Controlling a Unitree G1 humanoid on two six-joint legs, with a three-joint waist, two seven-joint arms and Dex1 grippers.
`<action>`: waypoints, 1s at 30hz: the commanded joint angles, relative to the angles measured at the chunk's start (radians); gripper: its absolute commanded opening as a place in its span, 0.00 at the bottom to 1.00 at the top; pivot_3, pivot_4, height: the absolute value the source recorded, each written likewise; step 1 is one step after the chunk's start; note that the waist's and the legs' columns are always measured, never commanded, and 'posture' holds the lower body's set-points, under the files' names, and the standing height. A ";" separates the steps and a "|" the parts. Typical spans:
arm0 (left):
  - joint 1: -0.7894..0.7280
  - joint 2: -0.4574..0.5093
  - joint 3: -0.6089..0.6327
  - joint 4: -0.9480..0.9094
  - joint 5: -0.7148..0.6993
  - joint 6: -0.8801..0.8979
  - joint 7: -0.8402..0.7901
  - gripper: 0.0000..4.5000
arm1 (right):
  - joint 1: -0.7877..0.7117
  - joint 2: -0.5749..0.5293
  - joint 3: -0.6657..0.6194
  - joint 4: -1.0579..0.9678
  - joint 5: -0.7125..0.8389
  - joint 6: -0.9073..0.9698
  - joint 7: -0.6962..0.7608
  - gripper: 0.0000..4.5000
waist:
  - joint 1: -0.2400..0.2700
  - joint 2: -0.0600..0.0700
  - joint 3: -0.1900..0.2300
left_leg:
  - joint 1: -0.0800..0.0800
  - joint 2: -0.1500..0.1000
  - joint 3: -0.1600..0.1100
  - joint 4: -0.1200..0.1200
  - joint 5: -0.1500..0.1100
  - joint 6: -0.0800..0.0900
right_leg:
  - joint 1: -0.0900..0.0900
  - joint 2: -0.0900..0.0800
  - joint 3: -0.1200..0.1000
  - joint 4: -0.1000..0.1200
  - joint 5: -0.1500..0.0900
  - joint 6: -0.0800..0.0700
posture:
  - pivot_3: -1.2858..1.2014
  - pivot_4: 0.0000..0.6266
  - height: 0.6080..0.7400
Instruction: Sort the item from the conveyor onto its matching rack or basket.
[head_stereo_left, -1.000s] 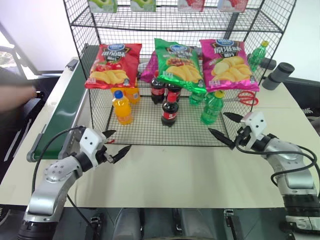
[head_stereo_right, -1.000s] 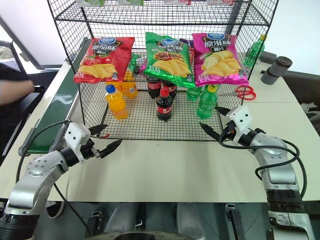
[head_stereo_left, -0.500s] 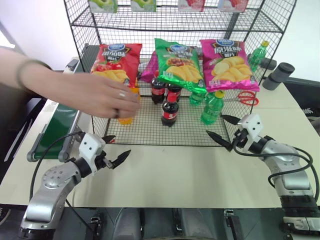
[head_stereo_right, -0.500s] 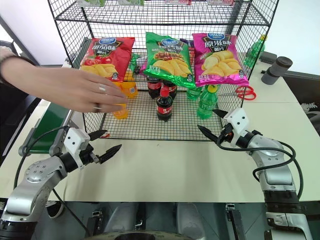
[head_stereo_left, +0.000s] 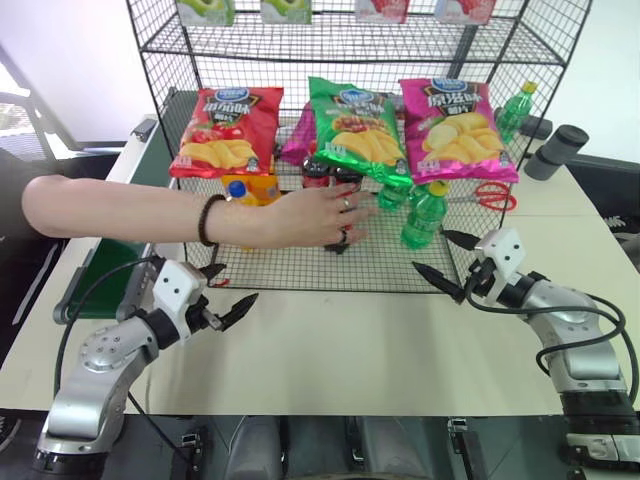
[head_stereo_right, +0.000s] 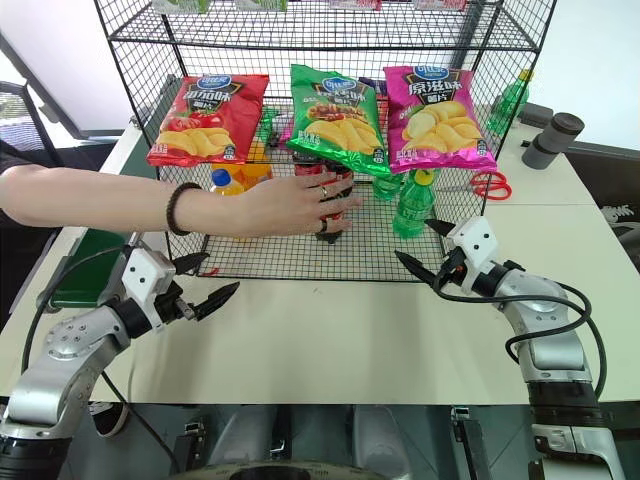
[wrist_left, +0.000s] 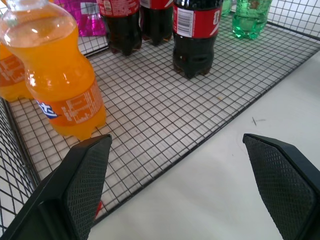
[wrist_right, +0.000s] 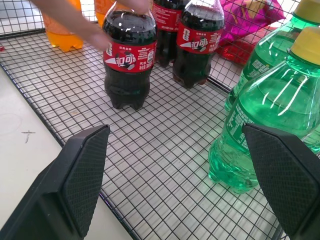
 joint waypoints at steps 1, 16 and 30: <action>-0.012 -0.002 0.001 -0.010 0.009 -0.023 0.002 1.00 | 0.002 -0.006 -0.013 -0.044 0.006 0.003 -0.009 0.98 | 0.000 0.000 0.000 | 0.000 0.000 0.000 0.000 0.000 0.000 | 0.000 0.000 0.000 0.000 0.000 0.000 | 0.52 0.24 0.95; -0.023 -0.028 -0.012 0.005 0.037 -0.044 0.006 1.00 | -0.001 0.001 -0.004 -0.030 -0.002 -0.010 -0.011 0.98 | 0.000 0.000 0.000 | 0.000 0.000 0.000 0.000 0.000 0.000 | 0.000 0.000 0.000 0.000 0.000 0.000 | 0.52 0.24 0.95; -0.060 -0.061 -0.009 0.026 0.032 -0.041 0.027 1.00 | -0.027 0.014 0.006 0.008 -0.016 -0.034 -0.017 0.98 | 0.000 0.000 0.000 | 0.000 0.000 0.000 0.000 0.000 0.000 | 0.000 0.000 0.000 0.000 0.000 0.000 | 0.52 0.24 0.95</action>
